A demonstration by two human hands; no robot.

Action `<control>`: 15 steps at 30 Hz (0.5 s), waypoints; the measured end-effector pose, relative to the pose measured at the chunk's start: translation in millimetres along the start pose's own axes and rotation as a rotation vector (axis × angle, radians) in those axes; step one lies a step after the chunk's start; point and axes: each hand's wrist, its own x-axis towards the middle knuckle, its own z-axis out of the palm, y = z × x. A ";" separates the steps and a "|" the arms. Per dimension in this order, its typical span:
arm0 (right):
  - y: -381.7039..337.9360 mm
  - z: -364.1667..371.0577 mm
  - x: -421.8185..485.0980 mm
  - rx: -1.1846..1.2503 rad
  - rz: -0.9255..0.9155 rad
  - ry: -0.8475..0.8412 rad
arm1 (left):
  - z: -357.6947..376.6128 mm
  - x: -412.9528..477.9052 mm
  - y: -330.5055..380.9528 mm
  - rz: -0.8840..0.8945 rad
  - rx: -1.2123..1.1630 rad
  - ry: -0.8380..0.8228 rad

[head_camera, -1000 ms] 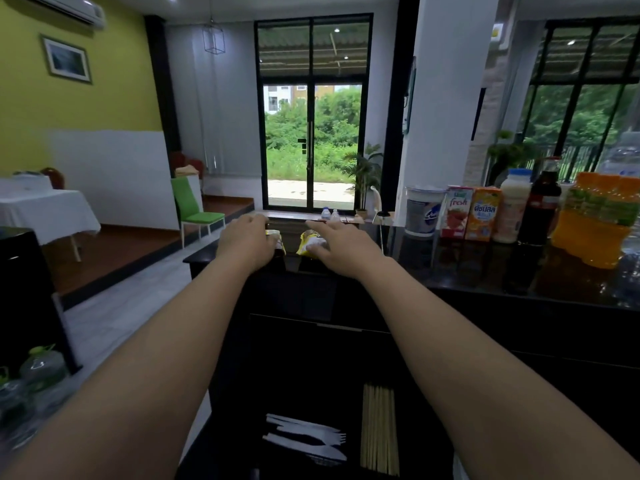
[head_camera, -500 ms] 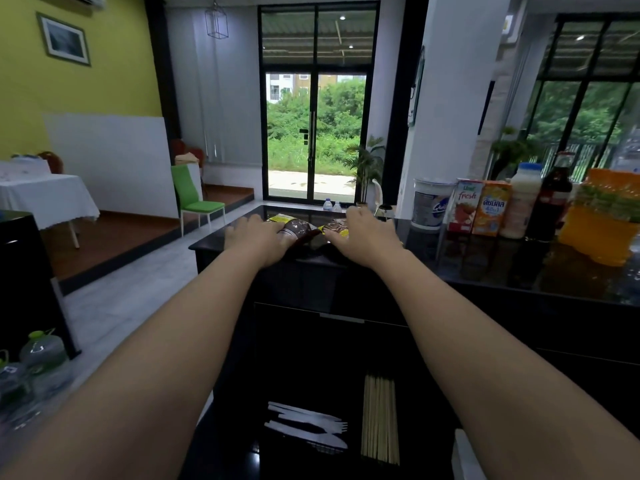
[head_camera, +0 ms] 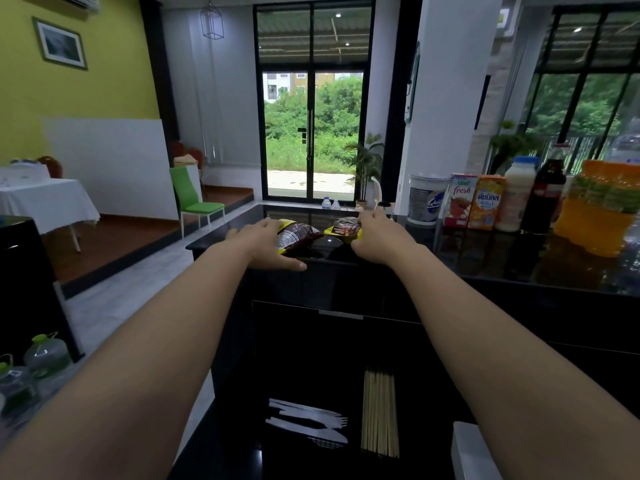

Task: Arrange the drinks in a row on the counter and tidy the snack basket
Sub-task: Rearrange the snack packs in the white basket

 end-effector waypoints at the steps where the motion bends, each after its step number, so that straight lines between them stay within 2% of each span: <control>1: 1.3 0.0 -1.4 -0.012 -0.010 0.014 | 0.8 0.1 0.0 -0.001 -0.004 -0.001; 6: 10.3 -1.0 -14.0 -0.108 -0.044 0.175 | -1.6 -4.8 2.2 0.020 0.073 -0.001; 15: 19.0 -5.1 -40.4 -0.080 -0.110 0.119 | 8.2 -27.3 32.6 0.027 0.234 0.280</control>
